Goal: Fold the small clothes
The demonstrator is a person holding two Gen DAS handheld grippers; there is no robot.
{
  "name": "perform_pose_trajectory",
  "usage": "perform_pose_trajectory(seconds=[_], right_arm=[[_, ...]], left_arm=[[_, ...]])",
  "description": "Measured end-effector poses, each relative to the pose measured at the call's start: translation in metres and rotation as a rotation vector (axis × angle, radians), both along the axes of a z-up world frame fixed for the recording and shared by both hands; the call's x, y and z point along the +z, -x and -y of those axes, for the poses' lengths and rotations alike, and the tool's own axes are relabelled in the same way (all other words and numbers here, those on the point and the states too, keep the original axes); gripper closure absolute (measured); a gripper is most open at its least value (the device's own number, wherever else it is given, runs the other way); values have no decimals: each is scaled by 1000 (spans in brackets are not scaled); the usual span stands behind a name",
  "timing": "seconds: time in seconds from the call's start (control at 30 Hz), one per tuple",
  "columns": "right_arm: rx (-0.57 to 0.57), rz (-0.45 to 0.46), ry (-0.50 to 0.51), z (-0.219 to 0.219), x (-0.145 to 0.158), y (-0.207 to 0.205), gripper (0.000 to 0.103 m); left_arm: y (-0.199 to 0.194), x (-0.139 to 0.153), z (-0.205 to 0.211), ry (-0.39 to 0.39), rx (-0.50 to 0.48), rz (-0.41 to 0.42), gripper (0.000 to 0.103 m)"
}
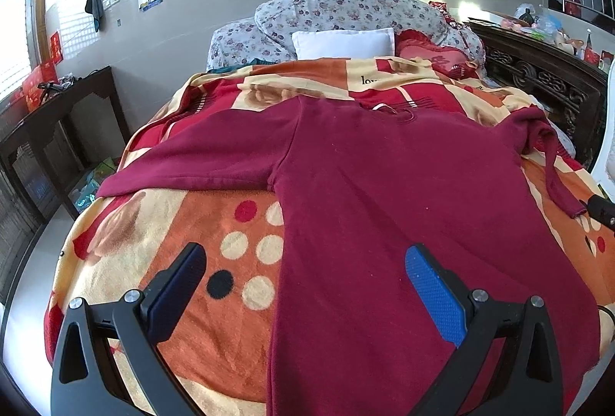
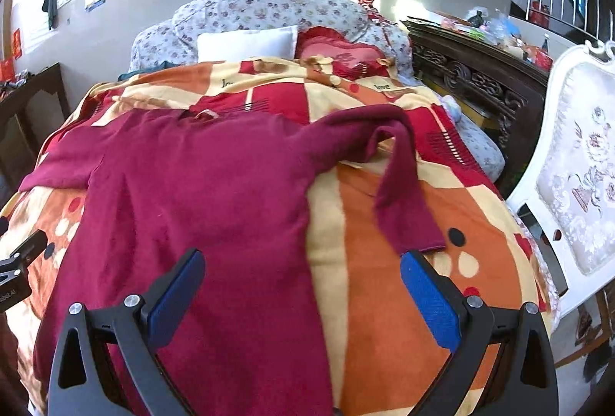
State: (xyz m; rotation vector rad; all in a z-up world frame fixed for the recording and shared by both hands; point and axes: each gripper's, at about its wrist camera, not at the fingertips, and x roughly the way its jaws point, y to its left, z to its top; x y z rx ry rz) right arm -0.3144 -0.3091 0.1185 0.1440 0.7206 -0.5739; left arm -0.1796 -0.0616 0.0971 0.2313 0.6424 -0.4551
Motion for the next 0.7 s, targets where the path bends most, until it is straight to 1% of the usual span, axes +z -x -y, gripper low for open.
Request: perform_pose_trajectory(seconds=[0.27, 0.7], right_arm=[[10, -15, -2, -8, -6, -13, 0], [16, -23, -24, -7, -11, -20, 0]], left_arm=[[-3, -5, 3, -1, 15, -16, 0], [-7, -12, 10, -13, 15, -26, 0]])
